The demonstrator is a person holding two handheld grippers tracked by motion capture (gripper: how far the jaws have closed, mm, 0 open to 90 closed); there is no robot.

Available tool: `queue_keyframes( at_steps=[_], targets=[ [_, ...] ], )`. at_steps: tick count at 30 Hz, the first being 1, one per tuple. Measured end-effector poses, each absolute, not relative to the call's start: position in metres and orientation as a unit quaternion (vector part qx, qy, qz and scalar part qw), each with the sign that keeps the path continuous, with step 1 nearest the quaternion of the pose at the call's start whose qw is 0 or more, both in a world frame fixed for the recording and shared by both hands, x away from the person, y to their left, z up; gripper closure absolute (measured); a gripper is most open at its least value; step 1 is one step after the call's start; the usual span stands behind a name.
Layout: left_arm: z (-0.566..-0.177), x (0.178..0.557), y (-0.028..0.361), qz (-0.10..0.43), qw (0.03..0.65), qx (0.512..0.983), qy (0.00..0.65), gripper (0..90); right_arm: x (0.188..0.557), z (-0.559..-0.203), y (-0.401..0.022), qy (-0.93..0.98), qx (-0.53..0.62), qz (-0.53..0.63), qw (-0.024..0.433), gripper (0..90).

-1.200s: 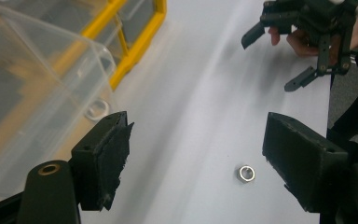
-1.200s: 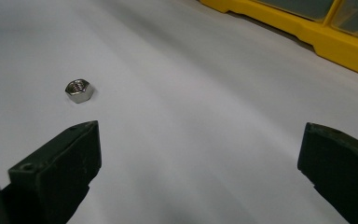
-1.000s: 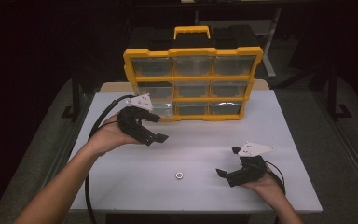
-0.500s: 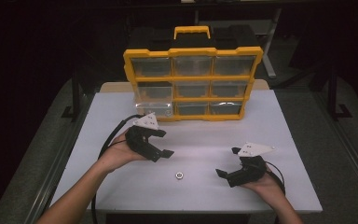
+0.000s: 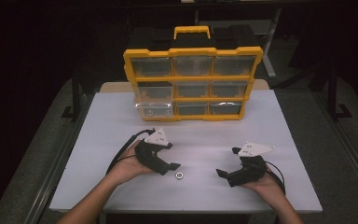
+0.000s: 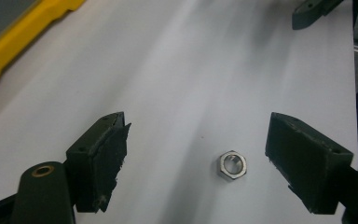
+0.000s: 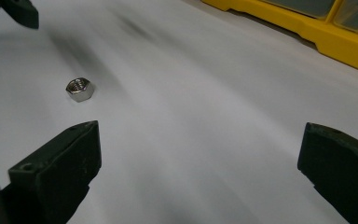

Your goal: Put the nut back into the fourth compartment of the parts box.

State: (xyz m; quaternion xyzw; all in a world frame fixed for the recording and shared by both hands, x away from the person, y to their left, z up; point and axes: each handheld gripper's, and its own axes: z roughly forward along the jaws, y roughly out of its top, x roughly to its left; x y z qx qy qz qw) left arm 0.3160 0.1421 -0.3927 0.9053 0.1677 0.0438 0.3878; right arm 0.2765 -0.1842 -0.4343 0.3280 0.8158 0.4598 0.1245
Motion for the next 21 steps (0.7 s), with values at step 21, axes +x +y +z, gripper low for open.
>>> queue_keyframes(
  at_steps=[21],
  targets=[
    [-0.426,0.3,0.127,0.014,0.359,0.918,0.167,49.4,0.276,-0.435,-0.184,0.819,0.325,0.456,0.124,0.0]
  ],
)
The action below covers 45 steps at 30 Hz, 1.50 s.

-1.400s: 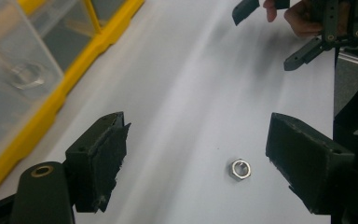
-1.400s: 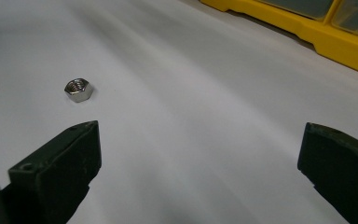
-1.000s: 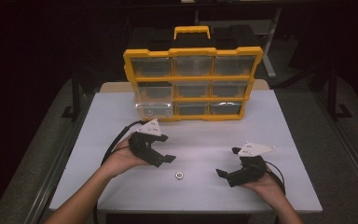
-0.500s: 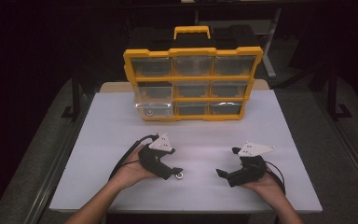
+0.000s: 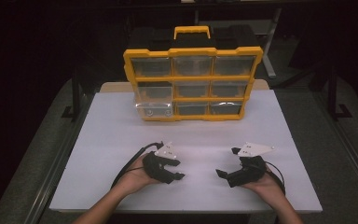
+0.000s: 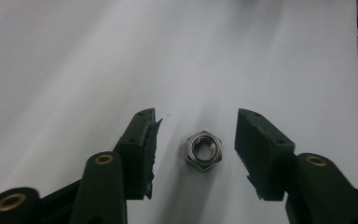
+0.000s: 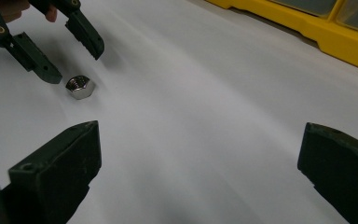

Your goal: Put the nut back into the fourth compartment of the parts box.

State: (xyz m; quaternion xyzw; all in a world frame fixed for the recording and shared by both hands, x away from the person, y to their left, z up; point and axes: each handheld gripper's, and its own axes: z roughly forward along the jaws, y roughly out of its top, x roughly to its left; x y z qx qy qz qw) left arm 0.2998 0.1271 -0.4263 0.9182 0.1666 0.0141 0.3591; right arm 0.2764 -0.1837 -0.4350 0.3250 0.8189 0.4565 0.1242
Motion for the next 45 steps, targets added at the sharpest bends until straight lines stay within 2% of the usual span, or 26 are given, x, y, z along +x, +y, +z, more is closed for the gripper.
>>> queue_keyframes(
  at_steps=[14,18,30,45],
  targets=[
    [-0.438,0.298,0.12,0.007,0.337,0.927,0.165,63.2,0.276,-0.435,-0.183,0.82,0.325,0.455,0.124,0.0],
    [-0.439,0.298,0.12,0.008,0.339,0.926,0.166,69.5,0.276,-0.435,-0.183,0.82,0.325,0.454,0.124,0.0],
    [-0.43,0.301,0.123,-0.005,0.341,0.924,0.172,70.7,0.277,-0.435,-0.184,0.818,0.326,0.458,0.124,0.0],
    [-0.387,0.318,0.129,-0.007,0.342,0.925,0.167,70.8,0.275,-0.436,-0.19,0.814,0.329,0.463,0.125,0.0]
  ],
)
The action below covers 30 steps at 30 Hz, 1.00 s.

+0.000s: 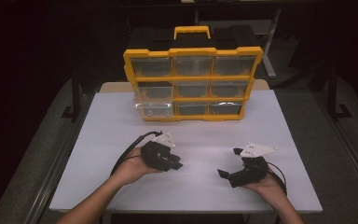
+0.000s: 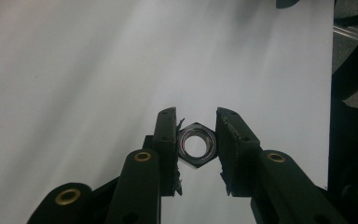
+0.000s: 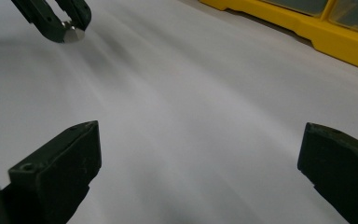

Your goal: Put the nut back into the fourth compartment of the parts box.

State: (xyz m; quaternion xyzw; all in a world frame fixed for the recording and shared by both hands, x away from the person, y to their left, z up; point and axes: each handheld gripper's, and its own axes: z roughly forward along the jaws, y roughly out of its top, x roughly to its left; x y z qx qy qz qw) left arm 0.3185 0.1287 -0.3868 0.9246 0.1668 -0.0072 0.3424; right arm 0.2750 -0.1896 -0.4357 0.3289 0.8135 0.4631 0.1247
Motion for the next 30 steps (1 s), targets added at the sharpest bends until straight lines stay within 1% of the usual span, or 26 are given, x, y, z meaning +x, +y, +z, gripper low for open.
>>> queue_keyframes(
  at_steps=[19,30],
  targets=[
    [-0.322,0.34,0.134,0.003,0.352,0.923,0.155,70.8,0.272,-0.435,-0.192,0.812,0.332,0.463,0.129,0.0],
    [-0.285,0.359,0.147,0.003,0.372,0.913,0.167,70.8,0.272,-0.435,-0.192,0.814,0.33,0.46,0.13,0.0]
  ],
)
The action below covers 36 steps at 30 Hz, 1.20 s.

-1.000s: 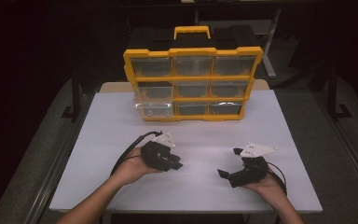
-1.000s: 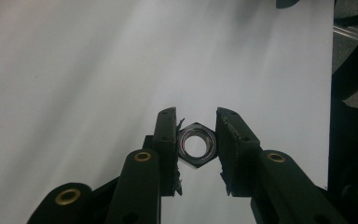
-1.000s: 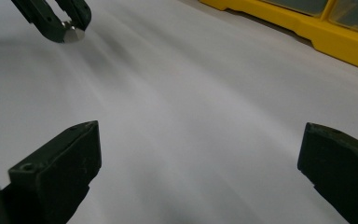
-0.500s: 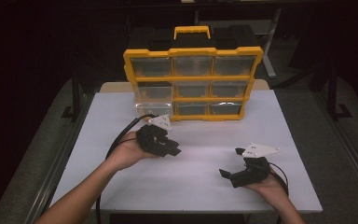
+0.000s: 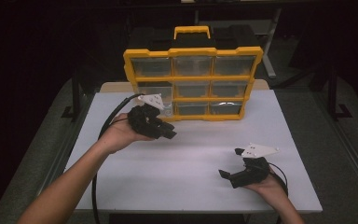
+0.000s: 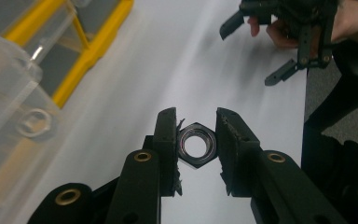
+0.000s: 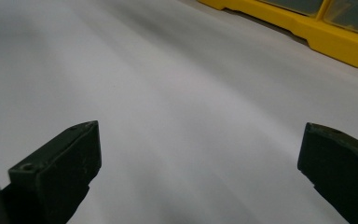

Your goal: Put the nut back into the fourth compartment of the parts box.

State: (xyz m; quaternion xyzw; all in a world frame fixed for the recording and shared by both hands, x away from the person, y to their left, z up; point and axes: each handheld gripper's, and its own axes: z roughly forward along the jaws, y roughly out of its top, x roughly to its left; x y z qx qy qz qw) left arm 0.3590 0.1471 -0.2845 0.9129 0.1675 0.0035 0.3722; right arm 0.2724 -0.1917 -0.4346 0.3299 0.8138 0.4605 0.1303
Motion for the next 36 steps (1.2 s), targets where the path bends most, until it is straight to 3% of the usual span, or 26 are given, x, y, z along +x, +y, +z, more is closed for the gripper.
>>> queue_keyframes(
  at_steps=[19,36],
  targets=[
    [-0.239,0.405,0.182,0.045,0.393,0.892,0.22,70.8,0.273,-0.436,-0.191,0.815,0.332,0.458,0.128,0.0],
    [-0.247,0.436,0.205,0.091,0.386,0.873,0.282,70.8,0.273,-0.436,-0.191,0.815,0.332,0.458,0.126,0.0]
  ],
)
